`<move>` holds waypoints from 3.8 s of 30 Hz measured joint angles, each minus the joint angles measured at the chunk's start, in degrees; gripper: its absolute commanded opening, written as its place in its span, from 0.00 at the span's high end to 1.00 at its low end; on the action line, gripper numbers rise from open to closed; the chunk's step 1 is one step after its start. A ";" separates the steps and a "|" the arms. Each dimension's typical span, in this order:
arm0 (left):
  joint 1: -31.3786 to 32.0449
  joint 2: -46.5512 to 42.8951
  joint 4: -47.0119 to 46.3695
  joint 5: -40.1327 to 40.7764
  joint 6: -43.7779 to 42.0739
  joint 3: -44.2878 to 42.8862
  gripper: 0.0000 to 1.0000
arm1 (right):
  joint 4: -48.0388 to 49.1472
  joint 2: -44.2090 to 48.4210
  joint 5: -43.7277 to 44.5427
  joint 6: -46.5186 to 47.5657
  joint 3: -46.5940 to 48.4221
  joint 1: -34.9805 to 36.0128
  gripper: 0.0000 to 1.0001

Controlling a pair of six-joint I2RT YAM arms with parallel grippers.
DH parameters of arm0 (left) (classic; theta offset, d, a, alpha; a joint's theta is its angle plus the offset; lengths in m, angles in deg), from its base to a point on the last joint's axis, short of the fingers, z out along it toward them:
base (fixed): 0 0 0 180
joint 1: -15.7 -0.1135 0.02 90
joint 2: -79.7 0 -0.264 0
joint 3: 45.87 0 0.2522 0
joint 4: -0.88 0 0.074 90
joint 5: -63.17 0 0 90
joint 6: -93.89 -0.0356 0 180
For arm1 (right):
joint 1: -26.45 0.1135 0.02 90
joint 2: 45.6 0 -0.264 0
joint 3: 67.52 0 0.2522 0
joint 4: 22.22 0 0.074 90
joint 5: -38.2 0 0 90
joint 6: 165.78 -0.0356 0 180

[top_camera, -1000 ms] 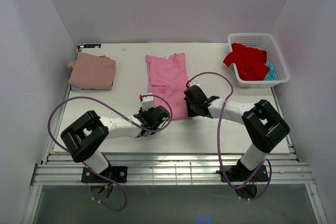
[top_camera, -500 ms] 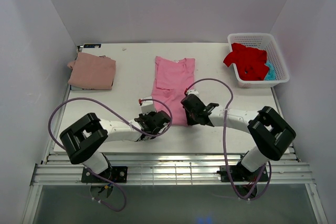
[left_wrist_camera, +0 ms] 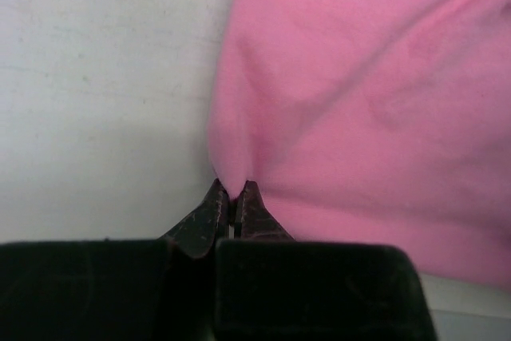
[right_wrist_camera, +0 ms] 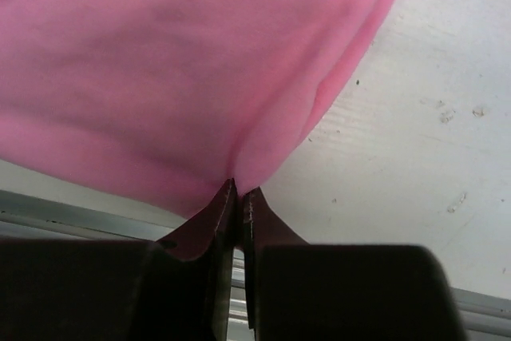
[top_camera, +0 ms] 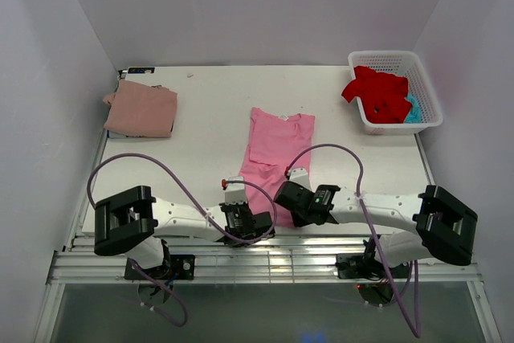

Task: Fold and stack the t-shirts
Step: Grab one side of the 2/3 rectangular tshirt with both arms, then fold the long partially folded tshirt into a neat square

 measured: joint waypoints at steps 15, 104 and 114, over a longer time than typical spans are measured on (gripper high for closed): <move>0.26 -2.38 19.17 11.58 4.13 -16.33 1.00 | -9.35 4.87 13.62 -3.50 11.93 1.14 0.92; -31.98 10.80 -54.05 -11.63 -58.23 -15.21 0.39 | 24.13 -13.60 -9.53 27.76 23.30 -33.99 0.92; -43.67 12.90 -52.61 -25.14 -57.24 -15.80 0.21 | 24.96 -26.05 -15.15 26.82 26.73 -33.92 0.92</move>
